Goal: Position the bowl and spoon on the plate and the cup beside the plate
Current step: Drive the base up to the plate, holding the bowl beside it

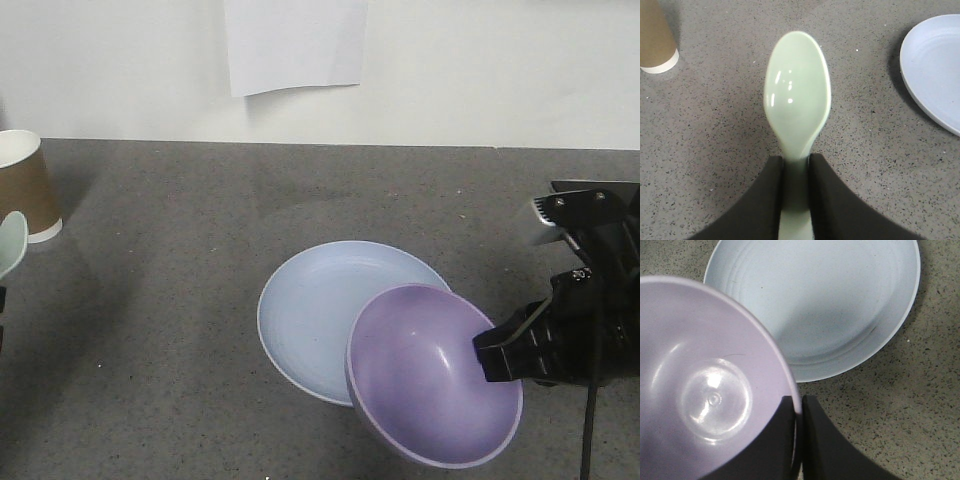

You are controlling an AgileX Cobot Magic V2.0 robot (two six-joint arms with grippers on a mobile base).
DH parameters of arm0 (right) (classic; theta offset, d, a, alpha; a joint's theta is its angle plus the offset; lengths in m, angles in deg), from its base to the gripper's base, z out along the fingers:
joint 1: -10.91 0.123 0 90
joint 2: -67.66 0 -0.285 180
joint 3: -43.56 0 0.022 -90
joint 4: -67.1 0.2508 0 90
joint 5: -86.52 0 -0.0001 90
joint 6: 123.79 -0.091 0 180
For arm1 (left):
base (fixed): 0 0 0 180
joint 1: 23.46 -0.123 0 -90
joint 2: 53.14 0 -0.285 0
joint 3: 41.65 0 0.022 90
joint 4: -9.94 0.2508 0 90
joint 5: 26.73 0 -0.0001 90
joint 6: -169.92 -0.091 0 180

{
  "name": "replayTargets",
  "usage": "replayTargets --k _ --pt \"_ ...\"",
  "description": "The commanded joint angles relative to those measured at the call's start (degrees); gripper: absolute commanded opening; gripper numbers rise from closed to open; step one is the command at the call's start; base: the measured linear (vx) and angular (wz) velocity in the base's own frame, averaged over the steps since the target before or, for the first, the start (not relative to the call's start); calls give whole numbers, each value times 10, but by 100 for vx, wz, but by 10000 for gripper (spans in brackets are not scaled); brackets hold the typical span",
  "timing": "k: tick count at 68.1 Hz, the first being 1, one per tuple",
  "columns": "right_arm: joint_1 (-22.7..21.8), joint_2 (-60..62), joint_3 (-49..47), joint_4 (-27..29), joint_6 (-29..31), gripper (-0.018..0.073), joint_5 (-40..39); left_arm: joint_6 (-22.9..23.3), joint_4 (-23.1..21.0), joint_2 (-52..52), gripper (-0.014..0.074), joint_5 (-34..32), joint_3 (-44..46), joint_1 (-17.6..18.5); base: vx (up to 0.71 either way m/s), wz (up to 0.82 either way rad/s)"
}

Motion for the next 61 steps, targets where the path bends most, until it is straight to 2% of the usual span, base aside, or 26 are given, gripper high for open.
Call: replayTargets --k 1,61 --pt "1 6 -15 16 0 -1 -19 1 -11 5 66 -32 13 4 0 0" --pt "1 6 -15 20 0 -1 -29 1 -11 5 66 -32 13 4 0 0"
